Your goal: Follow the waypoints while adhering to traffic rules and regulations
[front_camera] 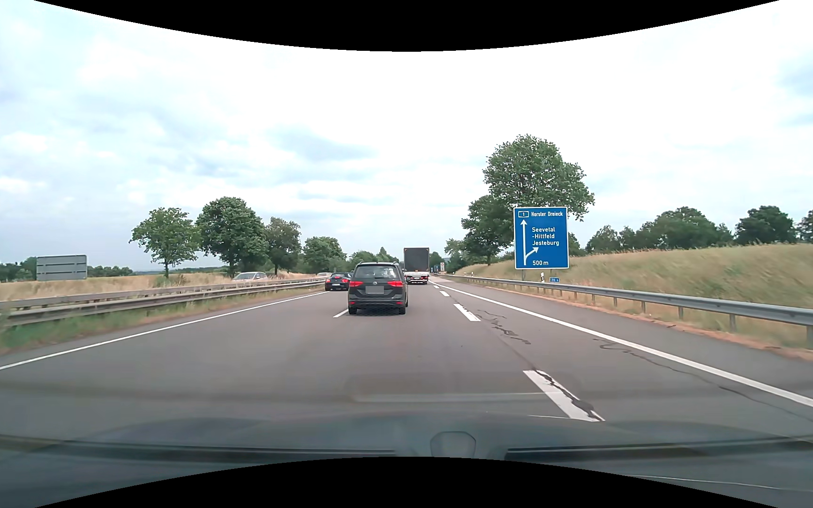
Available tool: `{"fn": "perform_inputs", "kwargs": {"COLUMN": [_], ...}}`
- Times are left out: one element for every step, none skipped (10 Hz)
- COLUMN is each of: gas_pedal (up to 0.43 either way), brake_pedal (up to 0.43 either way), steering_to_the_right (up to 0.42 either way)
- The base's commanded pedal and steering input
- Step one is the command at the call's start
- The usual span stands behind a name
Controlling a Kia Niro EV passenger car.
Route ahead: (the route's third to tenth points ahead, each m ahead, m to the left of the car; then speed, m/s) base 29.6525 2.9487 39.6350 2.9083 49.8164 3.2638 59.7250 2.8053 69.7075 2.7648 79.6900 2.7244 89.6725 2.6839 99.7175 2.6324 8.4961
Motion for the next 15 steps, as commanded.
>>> {"fn": "perform_inputs", "kwargs": {"gas_pedal": [0.177,0.177,0.177,0.177,0.177,0.177,0.177,0.177,0.177,0.169,0.169,0.157,0.157,0.150,0.138], "brake_pedal": [0.000,0.000,0.000,0.000,0.000,0.000,0.000,0.000,0.000,0.000,0.000,0.000,0.000,0.000,0.000], "steering_to_the_right": [0.003,0.003,0.004,0.004,0.003,0.004,0.003,0.003,0.001,-0.003,-0.004,-0.004,-0.004,-0.003,-0.003]}}
